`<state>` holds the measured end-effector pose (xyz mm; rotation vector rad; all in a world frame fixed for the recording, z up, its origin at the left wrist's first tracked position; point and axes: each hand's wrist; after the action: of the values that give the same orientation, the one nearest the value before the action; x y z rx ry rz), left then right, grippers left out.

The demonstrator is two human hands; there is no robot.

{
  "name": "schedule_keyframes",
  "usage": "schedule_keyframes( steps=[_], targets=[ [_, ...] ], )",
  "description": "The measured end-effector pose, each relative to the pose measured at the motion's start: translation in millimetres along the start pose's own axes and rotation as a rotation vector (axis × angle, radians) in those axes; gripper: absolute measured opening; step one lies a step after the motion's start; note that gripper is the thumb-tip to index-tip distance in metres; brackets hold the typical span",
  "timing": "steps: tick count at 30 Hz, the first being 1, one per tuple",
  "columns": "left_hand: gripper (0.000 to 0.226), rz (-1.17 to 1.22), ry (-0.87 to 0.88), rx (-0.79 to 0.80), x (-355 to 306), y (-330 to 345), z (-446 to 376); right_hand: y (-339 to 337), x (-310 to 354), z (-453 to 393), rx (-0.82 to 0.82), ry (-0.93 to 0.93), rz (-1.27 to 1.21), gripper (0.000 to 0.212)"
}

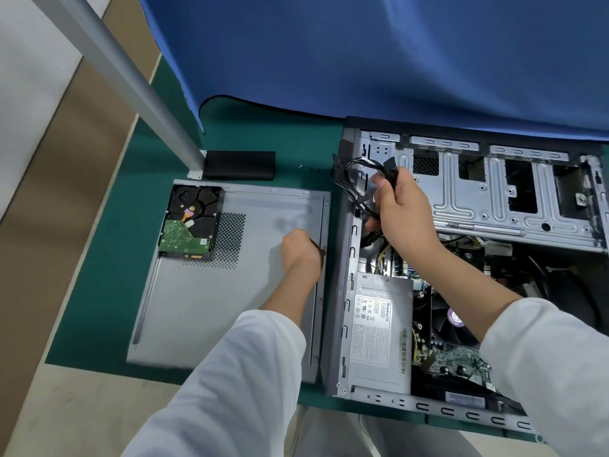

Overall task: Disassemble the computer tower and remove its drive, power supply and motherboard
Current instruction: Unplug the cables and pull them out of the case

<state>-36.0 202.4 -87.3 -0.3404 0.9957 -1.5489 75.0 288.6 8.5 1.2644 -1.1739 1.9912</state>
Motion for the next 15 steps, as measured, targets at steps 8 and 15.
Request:
schedule_keyframes(
  steps=[8, 15],
  targets=[
    [0.012, -0.01, 0.0, 0.0, 2, 7, 4, 0, -1, 0, -0.009, 0.0, -0.012, 0.021],
    [0.018, 0.001, 0.095, 0.12, 12, -5, 4, -4, 2, -3, 0.06, 0.012, -0.024, 0.016]
  ],
)
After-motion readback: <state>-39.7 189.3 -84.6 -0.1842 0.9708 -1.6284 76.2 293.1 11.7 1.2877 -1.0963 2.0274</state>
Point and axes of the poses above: each hand's wrist, its own z-axis away from the middle knuckle, its own y-axis out of the palm, x = y × z, and after that the axes turned 6 degrees about -z, right-handed
